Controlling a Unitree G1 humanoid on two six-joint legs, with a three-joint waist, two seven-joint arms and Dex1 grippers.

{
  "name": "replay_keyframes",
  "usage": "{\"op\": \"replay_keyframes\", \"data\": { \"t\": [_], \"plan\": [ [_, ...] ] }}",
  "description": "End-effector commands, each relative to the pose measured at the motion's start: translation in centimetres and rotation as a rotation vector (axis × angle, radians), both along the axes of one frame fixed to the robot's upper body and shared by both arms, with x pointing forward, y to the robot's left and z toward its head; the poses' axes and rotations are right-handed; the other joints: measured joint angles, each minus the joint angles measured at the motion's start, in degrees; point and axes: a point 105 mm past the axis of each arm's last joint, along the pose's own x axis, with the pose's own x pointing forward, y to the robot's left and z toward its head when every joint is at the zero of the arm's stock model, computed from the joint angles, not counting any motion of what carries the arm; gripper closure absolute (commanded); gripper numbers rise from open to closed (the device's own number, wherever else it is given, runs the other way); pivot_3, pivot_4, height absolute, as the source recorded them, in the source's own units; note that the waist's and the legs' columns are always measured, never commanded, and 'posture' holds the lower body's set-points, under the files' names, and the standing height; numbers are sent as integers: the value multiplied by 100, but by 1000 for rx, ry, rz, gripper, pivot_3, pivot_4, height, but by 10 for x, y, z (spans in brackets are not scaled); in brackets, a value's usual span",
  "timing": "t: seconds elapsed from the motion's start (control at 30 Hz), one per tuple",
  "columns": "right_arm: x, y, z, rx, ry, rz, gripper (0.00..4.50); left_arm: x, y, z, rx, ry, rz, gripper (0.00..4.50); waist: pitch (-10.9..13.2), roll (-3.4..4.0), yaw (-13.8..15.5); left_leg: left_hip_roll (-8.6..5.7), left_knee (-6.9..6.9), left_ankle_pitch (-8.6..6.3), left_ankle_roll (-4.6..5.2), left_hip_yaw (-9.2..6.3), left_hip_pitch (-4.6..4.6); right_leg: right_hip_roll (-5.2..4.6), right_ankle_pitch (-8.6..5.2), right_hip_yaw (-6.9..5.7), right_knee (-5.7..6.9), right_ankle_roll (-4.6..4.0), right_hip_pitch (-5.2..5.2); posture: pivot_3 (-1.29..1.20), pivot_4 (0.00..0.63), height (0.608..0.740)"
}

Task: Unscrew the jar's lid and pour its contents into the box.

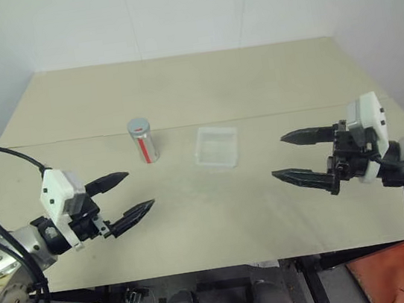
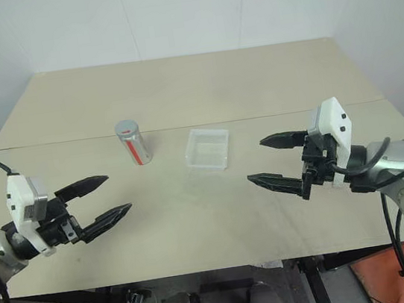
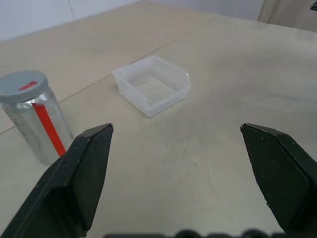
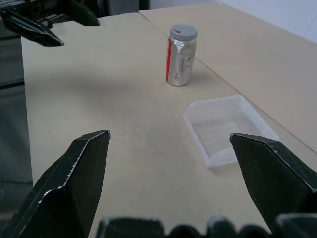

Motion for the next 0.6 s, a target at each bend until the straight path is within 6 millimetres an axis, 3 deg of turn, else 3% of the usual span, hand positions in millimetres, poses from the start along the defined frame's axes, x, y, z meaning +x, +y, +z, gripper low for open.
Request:
{"op": "replay_keyframes", "data": {
  "t": [0.03, 0.3, 0.43, 0.6],
  "plan": [
    [0, -6, 6, -34, -57, 0, 0, 3, -3, 10, 19, -61, -26, 35, 0, 0, 0, 0, 0, 0, 0, 2, 0, 0, 0, 0, -1, 0, 0, 0, 150, 740],
    [-1, -3, 1, -44, -62, 20, 0, 9, 0, 11, 34, -81, -13, 35, 0, 0, -34, 1, -2, 0, 0, 3, 0, 1, 0, 1, 0, 0, -2, 0, 150, 740],
    [-1, -5, -1, -58, -70, 9, 0, 24, 4, 16, -12, -130, 80, 35, 0, 0, -10, 0, 1, 0, 0, 1, 0, 0, 0, 0, 1, 0, 1, 0, 150, 740],
    [2, -4, 1, -63, -88, 14, 0, 45, 13, 5, -72, -145, 283, 35, 0, -1, -4, -2, 0, 0, 0, -5, -1, -1, 0, 2, 0, 1, 1, 0, 150, 740]
  ]
}}
